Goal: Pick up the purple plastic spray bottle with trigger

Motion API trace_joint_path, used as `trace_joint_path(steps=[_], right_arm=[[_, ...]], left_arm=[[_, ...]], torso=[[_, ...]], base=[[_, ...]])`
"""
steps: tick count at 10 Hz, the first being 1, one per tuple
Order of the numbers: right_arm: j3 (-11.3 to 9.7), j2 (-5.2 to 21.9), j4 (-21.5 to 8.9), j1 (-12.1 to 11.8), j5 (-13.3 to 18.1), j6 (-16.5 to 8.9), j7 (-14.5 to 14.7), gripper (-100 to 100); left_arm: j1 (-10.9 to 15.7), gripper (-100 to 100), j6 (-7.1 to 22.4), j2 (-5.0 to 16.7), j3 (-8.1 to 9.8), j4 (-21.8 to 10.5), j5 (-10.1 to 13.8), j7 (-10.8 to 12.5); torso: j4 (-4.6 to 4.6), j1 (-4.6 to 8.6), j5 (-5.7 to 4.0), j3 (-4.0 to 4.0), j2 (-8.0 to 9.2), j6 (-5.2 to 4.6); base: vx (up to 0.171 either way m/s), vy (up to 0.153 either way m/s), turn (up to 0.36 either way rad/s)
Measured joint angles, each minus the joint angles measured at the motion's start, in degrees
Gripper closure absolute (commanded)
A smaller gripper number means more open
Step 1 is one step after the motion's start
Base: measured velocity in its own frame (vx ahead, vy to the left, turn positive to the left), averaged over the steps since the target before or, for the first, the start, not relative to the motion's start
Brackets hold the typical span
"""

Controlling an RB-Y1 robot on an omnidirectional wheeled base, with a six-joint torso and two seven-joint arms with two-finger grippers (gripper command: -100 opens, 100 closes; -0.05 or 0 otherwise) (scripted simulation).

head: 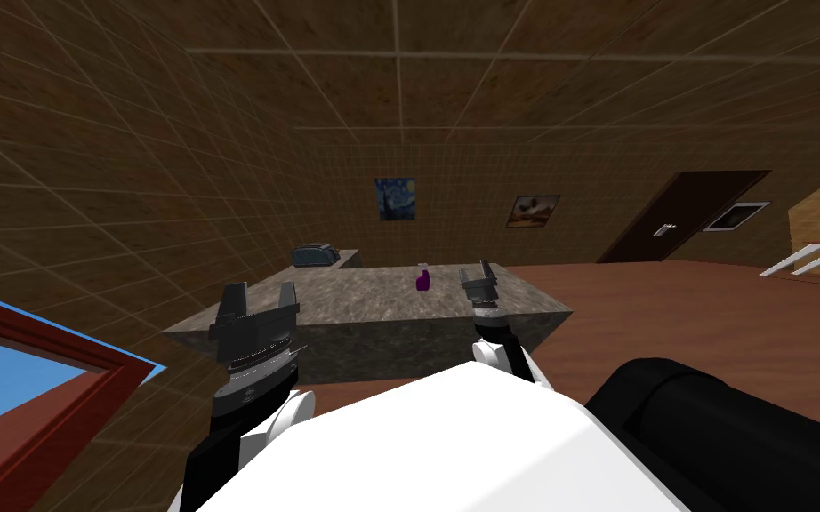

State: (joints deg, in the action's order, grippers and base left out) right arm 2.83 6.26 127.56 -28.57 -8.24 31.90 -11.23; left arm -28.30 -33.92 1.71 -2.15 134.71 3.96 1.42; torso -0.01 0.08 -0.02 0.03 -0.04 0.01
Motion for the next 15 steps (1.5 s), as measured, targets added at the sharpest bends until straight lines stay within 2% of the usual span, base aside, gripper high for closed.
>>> trace_joint_path(steps=[3, 7, 9, 12, 14, 15], right_arm=[[0.3, 2.4, -2.6, 2.6, -3.7, -4.0, -4.2, -100], [0.5, 3.8, -5.9, 6.1, -9.2, -9.9, -10.2, -100], [0.2, 3.6, -7.9, 8.1, -11.9, -13.2, -13.2, -100], [0.5, 4.2, -10.8, 10.7, -15.5, -16.8, -17.4, -100], [0.5, 4.0, -11.3, 11.5, -17.2, -19.1, -19.2, -100], [0.7, 3.8, -12.2, 12.9, -18.7, -21.0, -20.7, -100]], left_arm=[[0.0, 0, 0.0, 0.0, 0.0, 0.0, 0.0, 0.0], [0.0, 0, 0.0, 0.0, 0.0, 0.0, 0.0, 0.0], [0.0, 0, 0.0, 0.0, 0.0, 0.0, 0.0, 0.0], [0.0, 0, 0.0, 0.0, 0.0, 0.0, 0.0, 0.0], [0.0, 0, 0.0, 0.0, 0.0, 0.0, 0.0, 0.0], [0.0, 0, 0.0, 0.0, 0.0, 0.0, 0.0, 0.0]], torso=[[-0.01, 0.0, 0.0, 0.01, -0.02, -0.01], [-0.01, 0.01, 0.0, 0.02, -0.03, -0.01], [-0.01, 0.0, 0.0, 0.02, -0.03, -0.01], [0.0, -0.01, 0.0, 0.0, 0.0, -0.01], [0.0, -0.04, 0.01, 0.0, 0.01, -0.02], [0.0, -0.02, 0.0, 0.01, -0.02, -0.01]], base=[[0.012, -0.017, 0.033], [0.011, -0.022, 0.039], [0.011, -0.022, 0.046], [0.005, -0.017, 0.017], [0.009, -0.017, 0.038], [0.008, -0.028, 0.044]])
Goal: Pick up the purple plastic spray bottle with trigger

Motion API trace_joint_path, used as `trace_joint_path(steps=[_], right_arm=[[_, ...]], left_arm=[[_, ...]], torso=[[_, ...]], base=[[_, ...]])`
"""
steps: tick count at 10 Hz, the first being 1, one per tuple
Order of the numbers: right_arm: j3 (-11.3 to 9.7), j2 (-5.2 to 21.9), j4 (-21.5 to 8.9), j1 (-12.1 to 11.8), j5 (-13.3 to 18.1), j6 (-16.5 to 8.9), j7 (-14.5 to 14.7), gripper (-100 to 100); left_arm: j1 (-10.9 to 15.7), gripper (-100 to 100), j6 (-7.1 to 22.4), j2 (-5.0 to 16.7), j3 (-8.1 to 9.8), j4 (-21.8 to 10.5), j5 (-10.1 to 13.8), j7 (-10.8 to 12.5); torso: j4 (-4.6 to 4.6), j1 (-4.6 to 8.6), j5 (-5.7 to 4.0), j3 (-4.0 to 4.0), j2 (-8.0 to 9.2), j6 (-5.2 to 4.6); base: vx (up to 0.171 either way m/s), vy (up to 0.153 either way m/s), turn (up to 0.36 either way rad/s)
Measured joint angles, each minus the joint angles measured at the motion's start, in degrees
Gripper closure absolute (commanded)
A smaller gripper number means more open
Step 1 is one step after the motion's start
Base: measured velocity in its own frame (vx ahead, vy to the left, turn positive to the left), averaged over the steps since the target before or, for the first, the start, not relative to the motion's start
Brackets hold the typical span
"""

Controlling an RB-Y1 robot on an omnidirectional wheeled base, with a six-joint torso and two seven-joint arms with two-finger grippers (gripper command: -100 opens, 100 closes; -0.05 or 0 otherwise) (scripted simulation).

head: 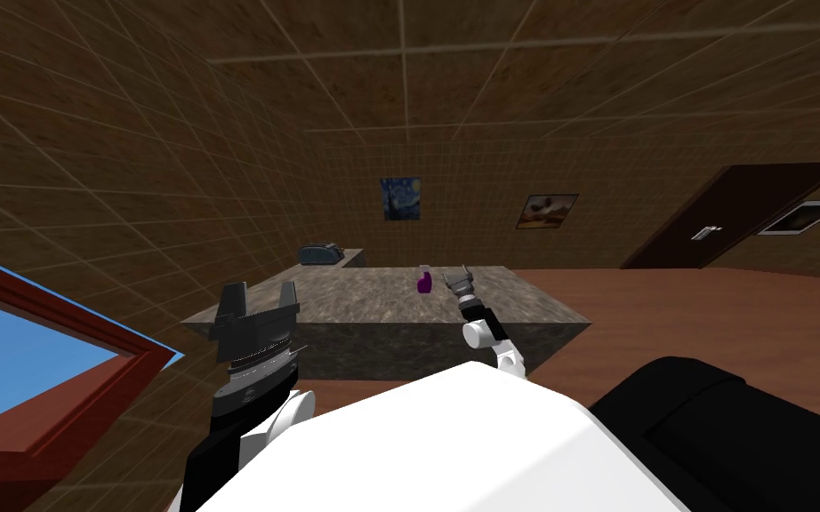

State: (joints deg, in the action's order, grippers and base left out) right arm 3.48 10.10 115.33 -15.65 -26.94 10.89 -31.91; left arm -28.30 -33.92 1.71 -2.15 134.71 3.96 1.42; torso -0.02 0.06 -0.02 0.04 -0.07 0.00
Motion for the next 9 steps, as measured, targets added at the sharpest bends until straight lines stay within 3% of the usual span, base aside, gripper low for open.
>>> trace_joint_path(steps=[4, 9], right_arm=[[0.2, 0.0, -4.2, 4.1, -5.0, -6.1, -5.4, -100], [0.0, 0.9, -8.1, 7.2, -10.3, -11.8, -11.6, -100]], left_arm=[[0.0, 0, 0.0, 0.0, 0.0, 0.0, 0.0, 0.0], [0.0, 0, 0.0, 0.0, 0.0, 0.0, 0.0, 0.0]], torso=[[0.0, 0.01, 0.0, 0.01, -0.01, 0.0], [0.0, -0.01, 0.0, -0.01, 0.02, -0.01]], base=[[0.009, -0.02, 0.028], [0.007, -0.02, 0.03]])
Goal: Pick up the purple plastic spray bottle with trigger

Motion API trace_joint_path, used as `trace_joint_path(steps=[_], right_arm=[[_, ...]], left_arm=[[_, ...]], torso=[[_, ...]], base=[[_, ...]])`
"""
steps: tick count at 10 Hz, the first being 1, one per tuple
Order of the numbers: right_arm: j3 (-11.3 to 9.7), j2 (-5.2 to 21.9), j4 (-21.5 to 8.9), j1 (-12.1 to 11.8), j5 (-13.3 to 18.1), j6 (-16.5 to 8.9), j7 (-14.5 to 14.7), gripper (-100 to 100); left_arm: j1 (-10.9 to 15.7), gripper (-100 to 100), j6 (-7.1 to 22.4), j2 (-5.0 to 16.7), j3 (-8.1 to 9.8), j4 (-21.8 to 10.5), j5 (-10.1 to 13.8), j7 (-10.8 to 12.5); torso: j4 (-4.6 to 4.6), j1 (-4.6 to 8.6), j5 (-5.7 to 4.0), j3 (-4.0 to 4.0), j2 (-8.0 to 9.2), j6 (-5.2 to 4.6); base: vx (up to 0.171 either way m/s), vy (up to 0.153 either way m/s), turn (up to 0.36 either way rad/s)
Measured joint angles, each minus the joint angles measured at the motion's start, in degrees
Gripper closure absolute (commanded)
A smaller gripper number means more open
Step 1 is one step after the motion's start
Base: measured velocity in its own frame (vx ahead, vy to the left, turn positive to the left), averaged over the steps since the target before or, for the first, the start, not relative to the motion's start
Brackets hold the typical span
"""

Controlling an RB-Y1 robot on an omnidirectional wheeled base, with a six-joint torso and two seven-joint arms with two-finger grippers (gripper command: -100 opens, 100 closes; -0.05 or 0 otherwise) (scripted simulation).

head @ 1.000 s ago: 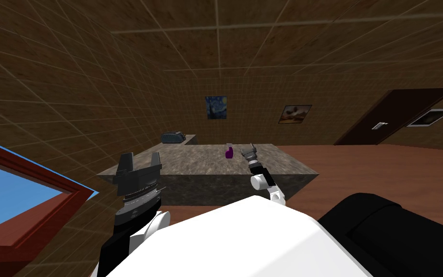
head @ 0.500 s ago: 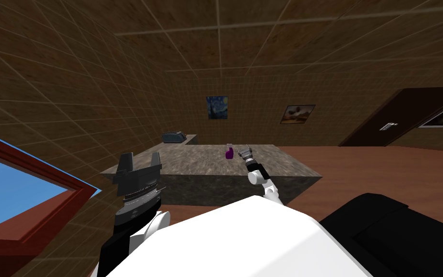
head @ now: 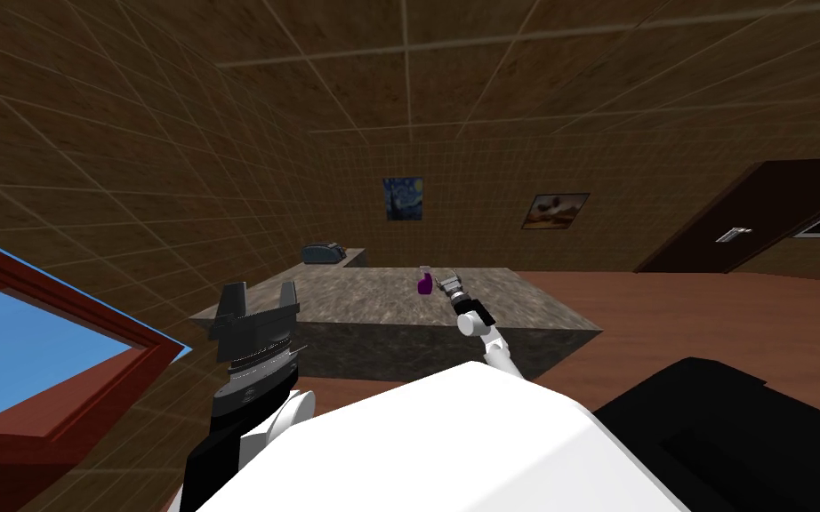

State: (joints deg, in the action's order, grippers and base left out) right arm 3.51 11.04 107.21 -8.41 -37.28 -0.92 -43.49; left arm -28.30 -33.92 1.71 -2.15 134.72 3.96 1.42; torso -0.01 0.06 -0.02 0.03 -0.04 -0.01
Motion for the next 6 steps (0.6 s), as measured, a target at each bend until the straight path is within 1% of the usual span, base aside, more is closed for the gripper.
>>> trace_joint_path(steps=[1, 2, 4, 6], right_arm=[[0.2, 0.0, -0.5, 0.7, -1.4, -1.8, -1.5, -100], [0.4, 0.9, -2.2, 2.3, -3.2, -3.6, -3.3, -100], [0.7, 1.0, -4.3, 4.6, -5.8, -7.5, -6.5, -100], [0.2, 2.1, -6.8, 6.1, -8.8, -10.4, -9.6, -100]], left_arm=[[0.0, 0, 0.0, 0.0, 0.0, 0.0, 0.0, 0.0], [0.0, 0, 0.0, 0.0, 0.0, 0.0, 0.0, 0.0], [0.0, 0, 0.0, 0.0, 0.0, 0.0, 0.0, 0.0], [0.0, 0, 0.0, 0.0, 0.0, 0.0, 0.0, 0.0]], torso=[[0.0, 0.02, 0.0, 0.0, 0.0, 0.0], [0.0, 0.05, -0.01, 0.01, -0.02, 0.0], [-0.01, 0.04, -0.01, 0.02, -0.03, -0.01], [0.0, 0.05, -0.01, 0.0, -0.01, -0.01]], base=[[0.009, -0.03, 0.049], [0.011, -0.03, 0.044], [0.011, -0.027, 0.034], [0.006, -0.03, 0.033]])
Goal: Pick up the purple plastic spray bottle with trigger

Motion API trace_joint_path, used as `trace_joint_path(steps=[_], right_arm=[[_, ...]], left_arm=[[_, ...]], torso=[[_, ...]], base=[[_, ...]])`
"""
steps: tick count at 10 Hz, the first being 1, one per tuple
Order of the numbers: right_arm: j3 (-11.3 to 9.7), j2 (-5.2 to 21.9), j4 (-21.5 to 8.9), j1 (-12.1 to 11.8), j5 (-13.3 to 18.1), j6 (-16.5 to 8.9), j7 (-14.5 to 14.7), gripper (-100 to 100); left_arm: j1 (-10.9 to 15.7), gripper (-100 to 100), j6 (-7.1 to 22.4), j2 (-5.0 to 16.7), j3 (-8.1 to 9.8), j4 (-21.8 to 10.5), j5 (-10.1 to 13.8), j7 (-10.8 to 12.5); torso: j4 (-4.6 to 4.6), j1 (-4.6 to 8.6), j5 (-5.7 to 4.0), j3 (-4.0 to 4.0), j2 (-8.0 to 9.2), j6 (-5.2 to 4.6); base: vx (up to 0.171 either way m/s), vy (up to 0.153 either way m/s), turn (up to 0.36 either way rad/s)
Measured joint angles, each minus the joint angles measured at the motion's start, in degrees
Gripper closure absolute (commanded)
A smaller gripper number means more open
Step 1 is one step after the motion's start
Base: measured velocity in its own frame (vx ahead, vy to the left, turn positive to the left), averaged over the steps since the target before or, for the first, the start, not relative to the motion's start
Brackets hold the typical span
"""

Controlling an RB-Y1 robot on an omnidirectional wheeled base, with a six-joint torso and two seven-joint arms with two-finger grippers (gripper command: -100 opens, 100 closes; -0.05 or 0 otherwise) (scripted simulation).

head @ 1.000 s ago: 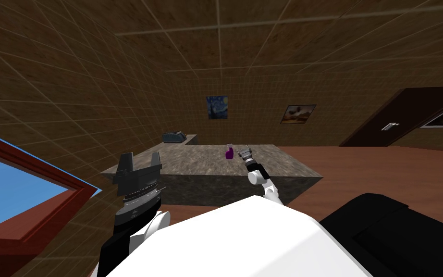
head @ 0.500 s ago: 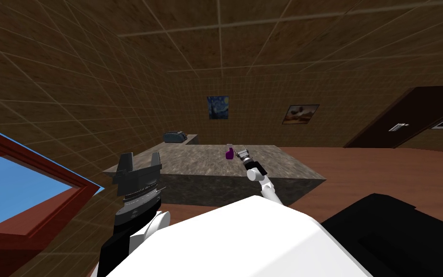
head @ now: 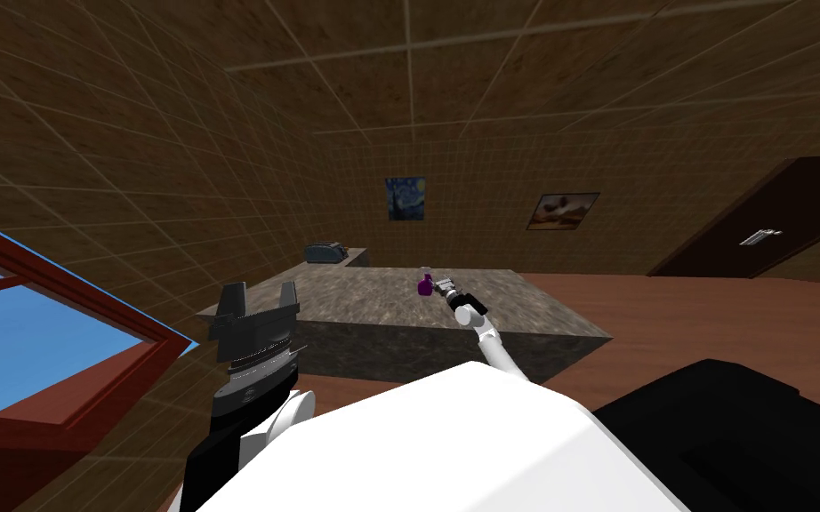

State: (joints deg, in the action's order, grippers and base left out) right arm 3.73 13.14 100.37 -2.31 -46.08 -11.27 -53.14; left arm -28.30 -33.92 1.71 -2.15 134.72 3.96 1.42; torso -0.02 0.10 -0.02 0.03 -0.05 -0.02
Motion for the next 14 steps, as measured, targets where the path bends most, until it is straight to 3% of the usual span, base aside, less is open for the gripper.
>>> trace_joint_path(steps=[3, 8, 9, 10, 14], right_arm=[[0.3, 1.3, -3.0, 2.8, -3.6, -4.7, -4.2, -100], [0.3, 3.3, -6.8, 6.2, -8.2, -10.2, -9.2, -100], [0.3, 3.3, -6.9, 6.2, -8.3, -10.5, -9.5, 0], [0.3, 3.3, -6.9, 6.2, -8.3, -10.4, -9.4, -100], [0.5, 0.0, -12.0, 11.0, -10.6, -12.2, -4.3, -100]], left_arm=[[0.0, 0, 0.0, 0.0, 0.0, 0.0, 0.0, 0.0], [0.0, 0, 0.0, 0.0, 0.0, 0.0, 0.0, 0.0], [0.0, 0, 0.0, 0.0, 0.0, 0.0, 0.0, 0.0], [0.0, 0, 0.0, 0.0, 0.0, 0.0, 0.0, 0.0], [0.0, 0, 0.0, 0.0, 0.0, 0.0, 0.0, 0.0]], torso=[[0.01, -0.07, 0.01, -0.03, 0.05, 0.0], [0.01, -0.1, 0.02, -0.03, 0.05, -0.01], [0.01, -0.11, 0.02, -0.03, 0.06, -0.02], [0.01, -0.12, 0.02, -0.03, 0.06, -0.01], [-0.01, -0.15, 0.03, 0.0, 0.0, -0.01]], base=[[-0.004, -0.013, 0.028], [-0.004, -0.005, 0.015], [0.0, 0.0, 0.0], [0.008, -0.004, -0.315], [0.011, 0.004, -0.195]])
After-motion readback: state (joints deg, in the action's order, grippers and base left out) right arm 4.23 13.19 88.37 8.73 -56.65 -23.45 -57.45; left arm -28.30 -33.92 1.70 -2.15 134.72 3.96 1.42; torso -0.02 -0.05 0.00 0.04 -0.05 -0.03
